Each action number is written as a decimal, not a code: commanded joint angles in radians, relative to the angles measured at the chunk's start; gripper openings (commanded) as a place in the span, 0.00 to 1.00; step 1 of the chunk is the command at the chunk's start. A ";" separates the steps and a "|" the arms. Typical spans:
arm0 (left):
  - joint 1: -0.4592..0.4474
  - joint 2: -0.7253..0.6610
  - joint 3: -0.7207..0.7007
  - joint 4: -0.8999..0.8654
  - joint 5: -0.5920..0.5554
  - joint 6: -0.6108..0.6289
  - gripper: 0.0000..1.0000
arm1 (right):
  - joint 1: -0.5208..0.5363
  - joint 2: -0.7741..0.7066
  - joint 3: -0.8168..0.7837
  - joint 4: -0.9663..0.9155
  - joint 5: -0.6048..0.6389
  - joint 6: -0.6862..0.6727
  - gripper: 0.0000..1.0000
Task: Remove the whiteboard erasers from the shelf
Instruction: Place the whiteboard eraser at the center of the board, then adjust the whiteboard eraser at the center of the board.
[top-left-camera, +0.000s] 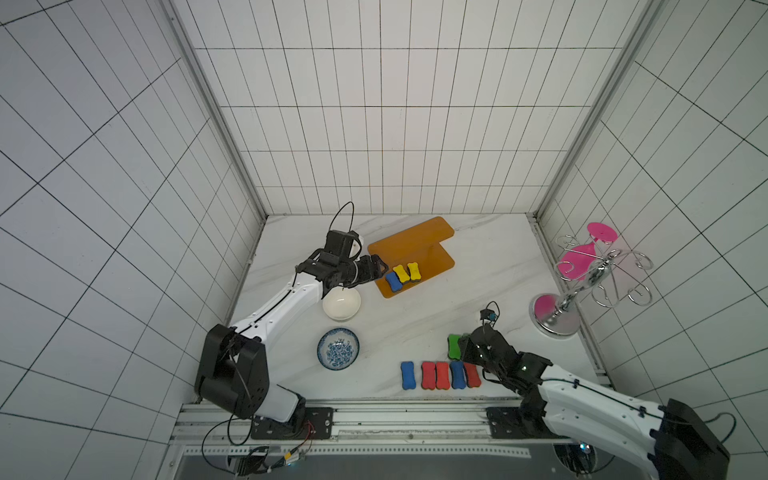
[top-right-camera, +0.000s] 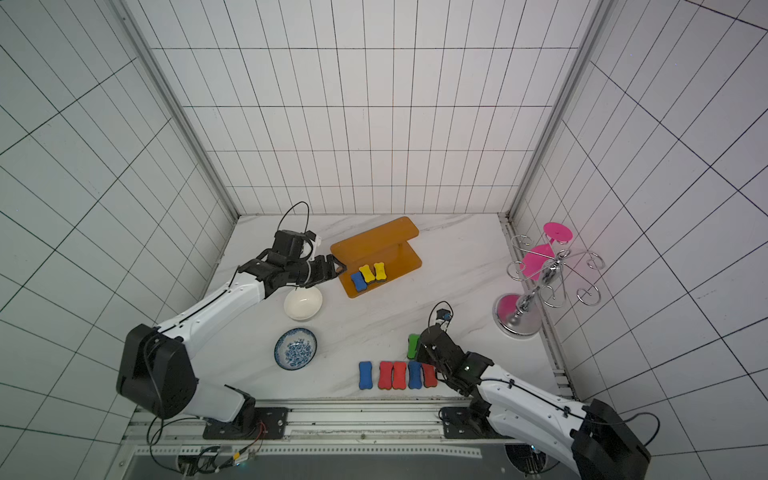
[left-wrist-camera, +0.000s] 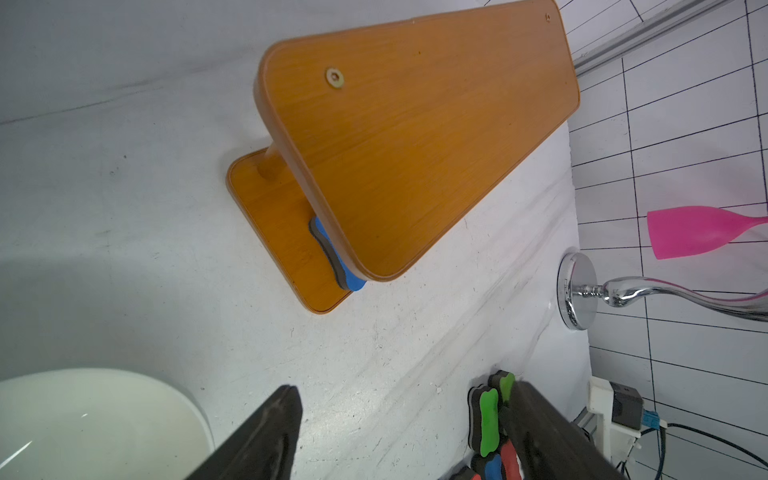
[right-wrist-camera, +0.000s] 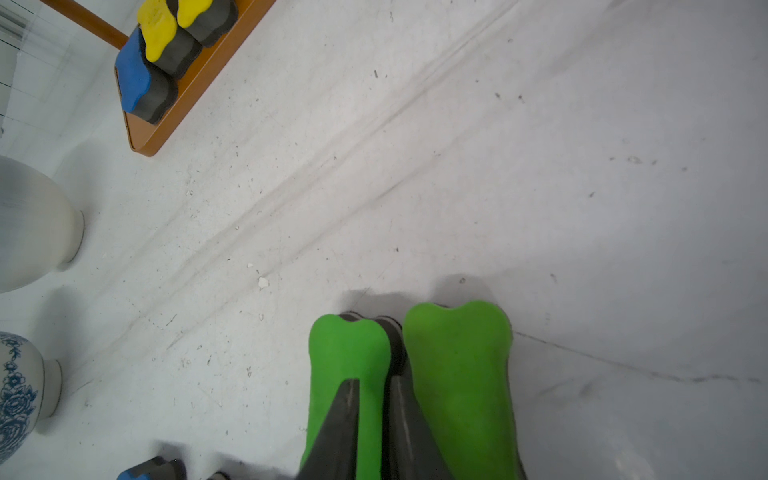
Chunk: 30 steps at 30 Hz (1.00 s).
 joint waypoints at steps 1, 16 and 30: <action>-0.003 0.013 0.030 0.000 -0.008 0.002 0.82 | 0.007 -0.028 0.044 -0.068 0.027 -0.032 0.18; -0.003 0.026 0.031 0.008 -0.005 0.004 0.82 | -0.265 -0.134 -0.043 -0.119 -0.188 -0.101 0.30; -0.003 0.030 0.029 0.011 -0.007 0.004 0.82 | -0.273 -0.089 -0.048 -0.081 -0.234 -0.106 0.32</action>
